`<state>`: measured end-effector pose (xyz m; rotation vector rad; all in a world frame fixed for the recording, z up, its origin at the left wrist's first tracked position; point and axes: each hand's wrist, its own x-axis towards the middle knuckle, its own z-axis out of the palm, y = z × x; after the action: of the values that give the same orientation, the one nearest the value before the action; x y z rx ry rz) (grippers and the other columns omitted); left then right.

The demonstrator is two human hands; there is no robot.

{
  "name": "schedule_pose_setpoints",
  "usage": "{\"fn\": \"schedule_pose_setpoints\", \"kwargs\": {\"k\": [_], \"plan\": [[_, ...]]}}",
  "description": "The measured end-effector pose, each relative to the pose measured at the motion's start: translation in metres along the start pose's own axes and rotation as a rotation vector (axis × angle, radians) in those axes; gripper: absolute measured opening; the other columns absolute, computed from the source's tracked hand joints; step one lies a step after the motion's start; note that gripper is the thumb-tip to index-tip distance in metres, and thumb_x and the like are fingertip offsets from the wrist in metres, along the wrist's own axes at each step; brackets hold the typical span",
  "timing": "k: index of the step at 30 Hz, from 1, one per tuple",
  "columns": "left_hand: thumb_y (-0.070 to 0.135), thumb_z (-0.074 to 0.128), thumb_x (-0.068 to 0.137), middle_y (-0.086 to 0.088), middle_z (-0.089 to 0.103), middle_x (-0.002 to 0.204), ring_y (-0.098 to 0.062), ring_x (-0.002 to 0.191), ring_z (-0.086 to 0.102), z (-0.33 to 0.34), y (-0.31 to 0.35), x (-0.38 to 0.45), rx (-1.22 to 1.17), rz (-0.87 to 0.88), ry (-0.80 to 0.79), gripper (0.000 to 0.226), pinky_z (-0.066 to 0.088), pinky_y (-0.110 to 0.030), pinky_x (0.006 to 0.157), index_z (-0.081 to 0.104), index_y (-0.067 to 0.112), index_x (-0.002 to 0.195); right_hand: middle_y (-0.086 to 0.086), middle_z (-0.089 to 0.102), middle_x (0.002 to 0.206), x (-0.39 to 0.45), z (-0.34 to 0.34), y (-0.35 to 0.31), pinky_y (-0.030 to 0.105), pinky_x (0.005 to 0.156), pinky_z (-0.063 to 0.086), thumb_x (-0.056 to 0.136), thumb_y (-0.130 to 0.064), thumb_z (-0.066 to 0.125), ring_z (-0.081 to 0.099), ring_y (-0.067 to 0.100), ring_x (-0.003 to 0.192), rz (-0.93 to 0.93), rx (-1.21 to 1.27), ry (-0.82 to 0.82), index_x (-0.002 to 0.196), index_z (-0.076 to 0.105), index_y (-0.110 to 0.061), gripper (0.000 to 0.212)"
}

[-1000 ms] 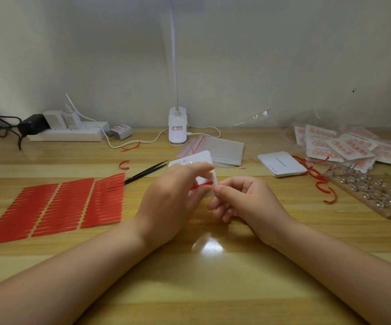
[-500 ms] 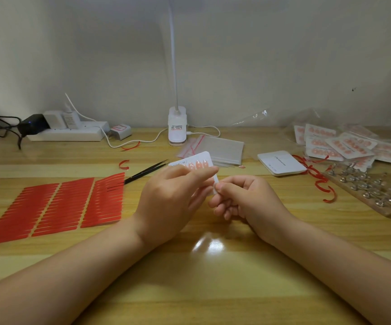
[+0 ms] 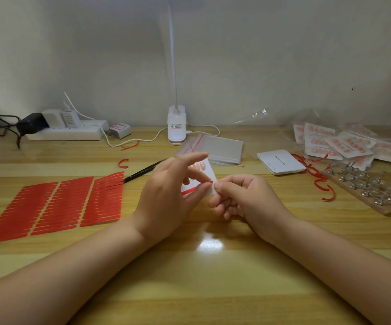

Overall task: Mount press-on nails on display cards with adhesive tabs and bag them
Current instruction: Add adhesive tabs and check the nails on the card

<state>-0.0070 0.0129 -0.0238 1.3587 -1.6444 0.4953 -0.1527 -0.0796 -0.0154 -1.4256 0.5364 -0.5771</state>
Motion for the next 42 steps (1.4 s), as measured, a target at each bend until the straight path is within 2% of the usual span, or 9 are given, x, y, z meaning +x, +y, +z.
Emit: {"fn": "schedule_pose_setpoints", "kwargs": {"k": [5,9,16,21,24,27,33,38,42], "plan": [[0.015,0.069,0.085,0.001,0.071,0.087,-0.019,0.075,0.061,0.0011,0.0003,-0.0003,0.058,0.057,-0.020,0.041,0.051,-0.036,0.074,0.046,0.014,0.120,0.013,0.068,0.065,-0.0004,0.0003,0.0017,0.021,0.045,0.047,0.093,-0.004,0.057,0.062,0.017,0.051,-0.037,-0.052,-0.022,0.076,0.068,-0.008,0.021],[0.009,0.073,0.082,0.002,0.070,0.083,-0.019,0.074,0.057,0.0035,-0.0001,-0.0013,0.162,0.124,-0.003,0.043,0.051,-0.037,0.071,0.047,0.014,0.115,0.011,0.068,0.065,-0.0007,0.0001,0.0035,0.021,0.046,0.048,0.093,-0.006,0.058,0.063,0.017,0.052,-0.058,-0.089,-0.032,0.078,0.069,-0.008,0.019],[0.008,0.070,0.082,0.000,0.069,0.082,-0.021,0.073,0.059,0.0062,-0.0008,-0.0020,0.183,0.118,0.024,0.035,0.049,-0.037,0.070,0.047,0.013,0.108,0.011,0.069,0.066,-0.0008,-0.0001,0.0038,0.021,0.048,0.048,0.093,-0.008,0.059,0.064,0.017,0.053,-0.068,-0.103,-0.038,0.078,0.070,-0.009,0.018],[0.016,0.062,0.085,0.000,0.065,0.084,0.002,0.077,0.044,0.0056,0.0015,-0.0020,0.041,-0.027,0.028,0.027,0.042,-0.021,0.072,0.043,0.017,0.104,0.012,0.069,0.066,0.0001,0.0001,0.0033,0.020,0.047,0.048,0.093,-0.007,0.060,0.063,0.016,0.052,-0.050,-0.058,-0.032,0.078,0.069,-0.008,0.017],[0.010,0.068,0.084,0.002,0.062,0.088,0.009,0.075,0.047,0.0046,0.0023,-0.0035,-0.065,-0.130,0.021,0.033,0.038,-0.010,0.071,0.042,0.023,0.100,0.013,0.069,0.066,0.0004,0.0004,0.0027,0.020,0.046,0.048,0.093,-0.006,0.059,0.062,0.016,0.051,-0.042,-0.032,-0.031,0.075,0.069,-0.010,0.020],[0.006,0.068,0.082,-0.002,0.064,0.089,-0.001,0.071,0.047,0.0043,0.0030,-0.0046,-0.127,-0.192,0.021,0.037,0.041,-0.018,0.067,0.041,0.024,0.098,0.013,0.069,0.066,0.0009,0.0002,0.0018,0.020,0.046,0.048,0.093,-0.005,0.058,0.062,0.016,0.050,-0.030,-0.014,-0.027,0.075,0.068,-0.009,0.021],[0.009,0.065,0.084,-0.001,0.062,0.090,-0.014,0.070,0.049,0.0029,0.0038,-0.0042,-0.159,-0.181,0.038,0.034,0.046,-0.029,0.066,0.042,0.028,0.101,0.012,0.069,0.065,0.0015,-0.0008,0.0007,0.020,0.045,0.048,0.093,-0.004,0.057,0.062,0.015,0.050,-0.007,0.019,-0.017,0.078,0.066,-0.005,0.018],[0.009,0.063,0.090,0.006,0.060,0.098,-0.015,0.077,0.056,0.0020,0.0014,-0.0035,-0.141,-0.163,0.066,0.027,0.045,-0.016,0.074,0.047,0.017,0.110,0.011,0.070,0.065,0.0025,-0.0016,0.0003,0.020,0.046,0.048,0.093,-0.004,0.057,0.061,0.015,0.050,0.007,0.035,0.008,0.078,0.065,-0.004,0.017],[0.016,0.063,0.090,-0.008,0.067,0.104,-0.019,0.093,0.065,0.0008,-0.0003,-0.0020,-0.107,-0.037,-0.020,0.037,0.054,-0.033,0.083,0.047,0.015,0.123,0.012,0.069,0.065,0.0019,-0.0012,0.0011,0.020,0.046,0.048,0.092,-0.007,0.060,0.062,0.015,0.051,-0.006,0.028,0.015,0.084,0.067,-0.002,0.012]]}}
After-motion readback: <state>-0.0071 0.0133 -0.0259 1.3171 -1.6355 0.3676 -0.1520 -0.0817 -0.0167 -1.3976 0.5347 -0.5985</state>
